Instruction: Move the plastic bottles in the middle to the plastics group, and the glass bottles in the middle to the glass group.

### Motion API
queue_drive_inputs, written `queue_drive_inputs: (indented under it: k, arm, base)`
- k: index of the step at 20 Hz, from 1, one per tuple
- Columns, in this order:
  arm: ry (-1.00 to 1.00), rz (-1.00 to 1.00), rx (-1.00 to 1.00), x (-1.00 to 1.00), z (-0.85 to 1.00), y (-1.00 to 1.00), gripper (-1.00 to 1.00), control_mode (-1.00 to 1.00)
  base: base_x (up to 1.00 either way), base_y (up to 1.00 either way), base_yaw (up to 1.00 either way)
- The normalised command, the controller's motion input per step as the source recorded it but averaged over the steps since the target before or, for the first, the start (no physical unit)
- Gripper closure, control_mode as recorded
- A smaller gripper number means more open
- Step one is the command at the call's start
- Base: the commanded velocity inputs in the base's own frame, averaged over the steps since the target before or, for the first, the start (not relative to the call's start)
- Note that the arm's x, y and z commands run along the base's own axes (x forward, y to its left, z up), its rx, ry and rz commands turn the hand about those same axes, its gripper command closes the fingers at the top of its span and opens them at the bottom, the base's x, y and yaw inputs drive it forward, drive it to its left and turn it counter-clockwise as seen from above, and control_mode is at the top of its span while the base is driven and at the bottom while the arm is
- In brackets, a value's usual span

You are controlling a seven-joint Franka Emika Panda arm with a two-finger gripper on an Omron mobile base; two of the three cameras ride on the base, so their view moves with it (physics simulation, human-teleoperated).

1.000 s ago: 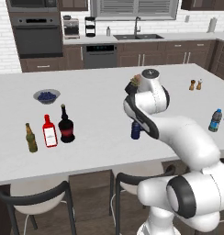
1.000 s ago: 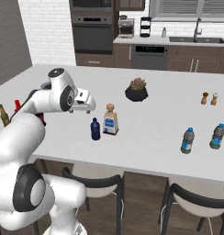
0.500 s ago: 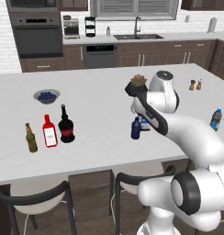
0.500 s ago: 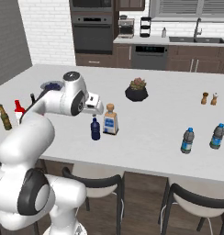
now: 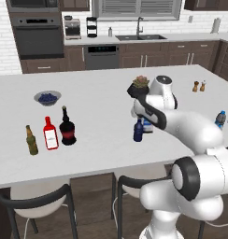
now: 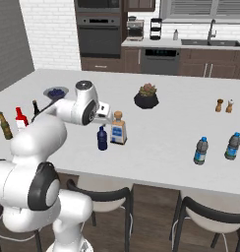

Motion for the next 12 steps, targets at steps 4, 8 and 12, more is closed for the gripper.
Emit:
queue_drive_inputs:
  k: [4, 8, 12]
  arm:
    - [0.11, 0.0, 0.0, 0.34, -0.23, 0.02, -1.0, -1.0]
    - [0.09, 0.0, 0.0, 0.21, -0.14, 0.0, -1.0, -1.0]
    - [0.08, 0.0, 0.0, 0.11, -0.16, 0.0, -1.0, -1.0]
  base:
    - [0.0, 0.0, 0.0]
    - [0.0, 0.0, 0.0]
    - [0.0, 0.0, 0.0]
